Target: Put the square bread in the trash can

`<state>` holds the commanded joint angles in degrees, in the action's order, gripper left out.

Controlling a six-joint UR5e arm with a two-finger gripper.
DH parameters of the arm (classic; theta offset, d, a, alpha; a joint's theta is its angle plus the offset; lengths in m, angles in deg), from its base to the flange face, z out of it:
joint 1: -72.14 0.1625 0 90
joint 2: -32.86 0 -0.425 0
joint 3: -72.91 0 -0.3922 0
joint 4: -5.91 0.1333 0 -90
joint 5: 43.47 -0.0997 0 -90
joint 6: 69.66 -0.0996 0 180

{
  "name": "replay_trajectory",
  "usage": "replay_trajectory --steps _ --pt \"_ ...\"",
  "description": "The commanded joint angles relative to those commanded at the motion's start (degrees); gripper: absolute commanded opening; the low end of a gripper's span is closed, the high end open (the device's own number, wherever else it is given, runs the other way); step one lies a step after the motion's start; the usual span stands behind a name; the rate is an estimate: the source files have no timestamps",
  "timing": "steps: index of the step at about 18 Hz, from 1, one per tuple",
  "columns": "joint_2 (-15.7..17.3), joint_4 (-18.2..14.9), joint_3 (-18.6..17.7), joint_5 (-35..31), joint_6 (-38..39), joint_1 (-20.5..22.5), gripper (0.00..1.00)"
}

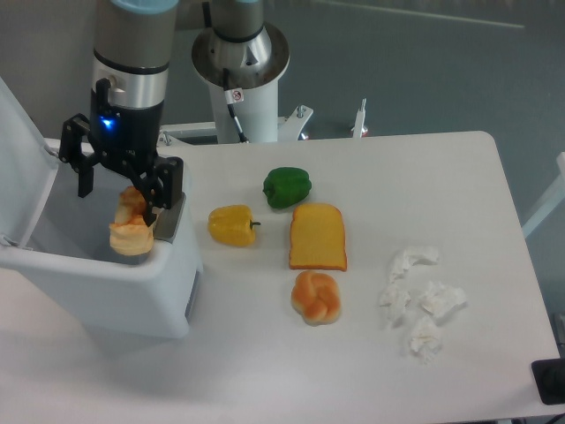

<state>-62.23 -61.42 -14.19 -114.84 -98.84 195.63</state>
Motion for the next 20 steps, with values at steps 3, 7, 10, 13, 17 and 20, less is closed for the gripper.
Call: replay_trajectory --steps 3,7,10,13,17,20 --pt "0.0 -0.1 -0.1 0.0 0.1 -0.8 1.00" --pt "0.1 -0.2 -0.1 0.1 -0.1 -0.8 1.00" --pt "0.2 -0.4 -0.1 2.0 -0.1 -0.8 1.00" --pt "0.3 -0.1 -0.1 4.6 -0.1 0.5 1.00" --pt "0.4 0.2 0.9 4.5 -0.9 7.4 1.00" --pt "0.4 0.2 1.1 4.3 -7.0 13.3 1.00"
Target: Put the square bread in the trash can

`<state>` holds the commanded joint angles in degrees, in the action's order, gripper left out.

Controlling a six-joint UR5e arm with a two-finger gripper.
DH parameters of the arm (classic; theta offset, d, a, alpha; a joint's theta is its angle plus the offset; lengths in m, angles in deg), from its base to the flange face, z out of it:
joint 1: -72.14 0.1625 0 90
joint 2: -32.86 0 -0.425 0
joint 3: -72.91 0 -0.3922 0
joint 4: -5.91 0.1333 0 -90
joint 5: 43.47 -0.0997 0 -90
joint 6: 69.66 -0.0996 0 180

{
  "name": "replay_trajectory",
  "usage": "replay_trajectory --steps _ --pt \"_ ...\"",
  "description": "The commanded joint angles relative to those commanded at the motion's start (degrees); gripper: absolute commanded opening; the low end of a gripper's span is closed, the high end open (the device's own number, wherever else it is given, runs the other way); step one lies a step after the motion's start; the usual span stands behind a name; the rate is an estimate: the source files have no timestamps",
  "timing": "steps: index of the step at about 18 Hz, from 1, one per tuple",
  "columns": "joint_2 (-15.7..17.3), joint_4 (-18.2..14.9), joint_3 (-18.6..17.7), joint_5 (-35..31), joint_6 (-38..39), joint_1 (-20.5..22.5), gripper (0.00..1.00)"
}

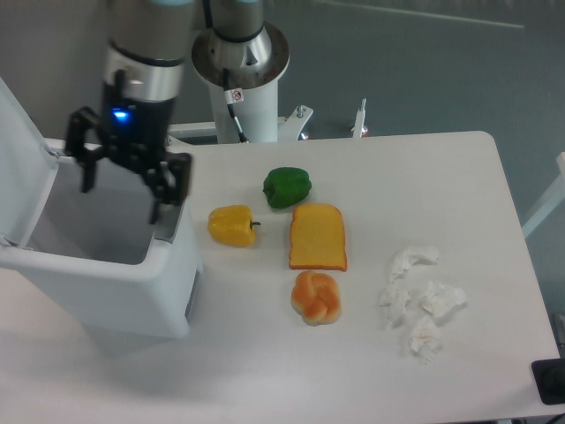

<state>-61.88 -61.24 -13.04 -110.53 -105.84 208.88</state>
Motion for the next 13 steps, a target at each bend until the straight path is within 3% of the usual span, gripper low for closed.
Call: replay_trajectory --steps 5,13 --pt "-0.4 0.2 -0.4 -0.2 -11.9 8.9 1.00" --pt "-6.6 0.2 -1.4 -11.8 -37.4 13.6 1.00"
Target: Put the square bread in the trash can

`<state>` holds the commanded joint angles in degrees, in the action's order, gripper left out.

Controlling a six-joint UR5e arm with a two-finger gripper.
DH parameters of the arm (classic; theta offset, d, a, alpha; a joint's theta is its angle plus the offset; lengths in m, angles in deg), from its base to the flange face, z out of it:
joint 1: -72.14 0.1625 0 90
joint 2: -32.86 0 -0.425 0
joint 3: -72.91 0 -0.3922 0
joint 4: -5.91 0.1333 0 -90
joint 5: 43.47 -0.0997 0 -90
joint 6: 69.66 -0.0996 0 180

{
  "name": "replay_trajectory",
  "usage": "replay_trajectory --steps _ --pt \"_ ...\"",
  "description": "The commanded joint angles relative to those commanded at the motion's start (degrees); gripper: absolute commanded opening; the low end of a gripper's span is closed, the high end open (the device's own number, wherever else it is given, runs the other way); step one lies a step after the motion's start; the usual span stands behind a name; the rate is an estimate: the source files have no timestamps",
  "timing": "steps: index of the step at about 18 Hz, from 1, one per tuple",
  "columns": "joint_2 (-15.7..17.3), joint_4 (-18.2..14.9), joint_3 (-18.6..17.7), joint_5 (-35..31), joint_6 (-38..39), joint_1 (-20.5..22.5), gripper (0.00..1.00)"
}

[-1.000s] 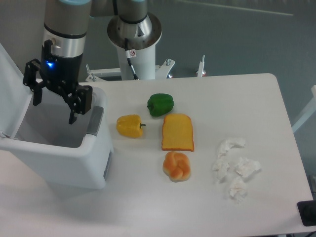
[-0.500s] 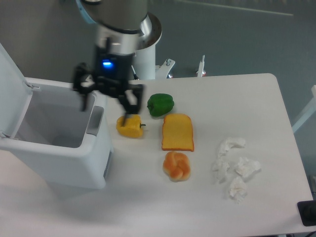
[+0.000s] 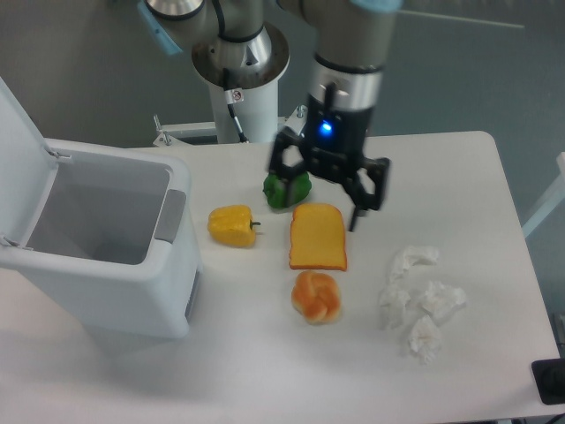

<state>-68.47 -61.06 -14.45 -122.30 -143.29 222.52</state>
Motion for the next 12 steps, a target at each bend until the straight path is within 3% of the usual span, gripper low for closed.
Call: replay_trajectory --steps 6,12 --pt "-6.1 0.3 1.0 -3.6 -10.1 1.3 1.00" --pt "-9.3 1.3 1.7 -7.0 -10.9 1.0 1.00"
